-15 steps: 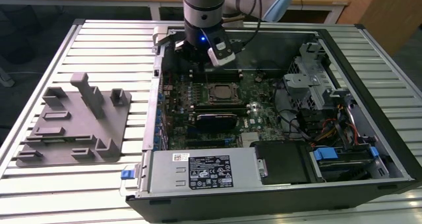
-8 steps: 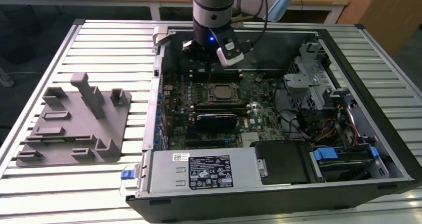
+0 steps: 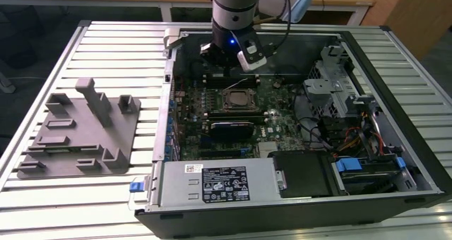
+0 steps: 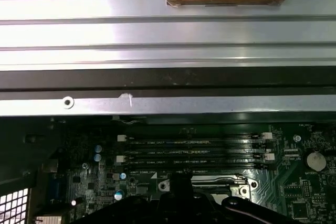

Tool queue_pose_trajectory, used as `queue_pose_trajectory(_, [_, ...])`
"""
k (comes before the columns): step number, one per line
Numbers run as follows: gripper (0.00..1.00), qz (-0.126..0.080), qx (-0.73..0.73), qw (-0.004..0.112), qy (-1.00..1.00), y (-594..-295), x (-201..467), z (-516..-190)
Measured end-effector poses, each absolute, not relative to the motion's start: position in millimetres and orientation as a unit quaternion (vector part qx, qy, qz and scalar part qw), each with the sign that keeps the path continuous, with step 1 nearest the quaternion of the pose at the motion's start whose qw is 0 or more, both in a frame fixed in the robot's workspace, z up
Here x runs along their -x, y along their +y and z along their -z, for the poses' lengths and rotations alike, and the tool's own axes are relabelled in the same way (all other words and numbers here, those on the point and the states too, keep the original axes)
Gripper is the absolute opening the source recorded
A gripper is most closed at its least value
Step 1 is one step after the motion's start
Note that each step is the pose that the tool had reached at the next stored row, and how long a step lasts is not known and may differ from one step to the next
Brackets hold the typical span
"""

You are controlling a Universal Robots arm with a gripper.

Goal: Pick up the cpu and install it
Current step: 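Install the first cpu locking lever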

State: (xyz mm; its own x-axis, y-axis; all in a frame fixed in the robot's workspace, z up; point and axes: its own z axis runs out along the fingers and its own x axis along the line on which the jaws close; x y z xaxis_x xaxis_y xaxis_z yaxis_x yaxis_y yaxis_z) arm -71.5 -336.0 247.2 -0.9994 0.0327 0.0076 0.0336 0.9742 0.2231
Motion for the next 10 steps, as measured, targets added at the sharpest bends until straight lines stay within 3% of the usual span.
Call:
queue_pose_trajectory(4, [0.11, 0.112, 0.018, -0.001, -0.994, -336.1, 71.5, -246.2])
queue_pose_trajectory(6, [0.11, 0.112, 0.024, -0.012, -0.993, -336.1, 71.5, -244.2])
queue_pose_trajectory(10, [0.11, 0.112, 0.028, -0.021, -0.993, -336.2, 71.4, -240.8])
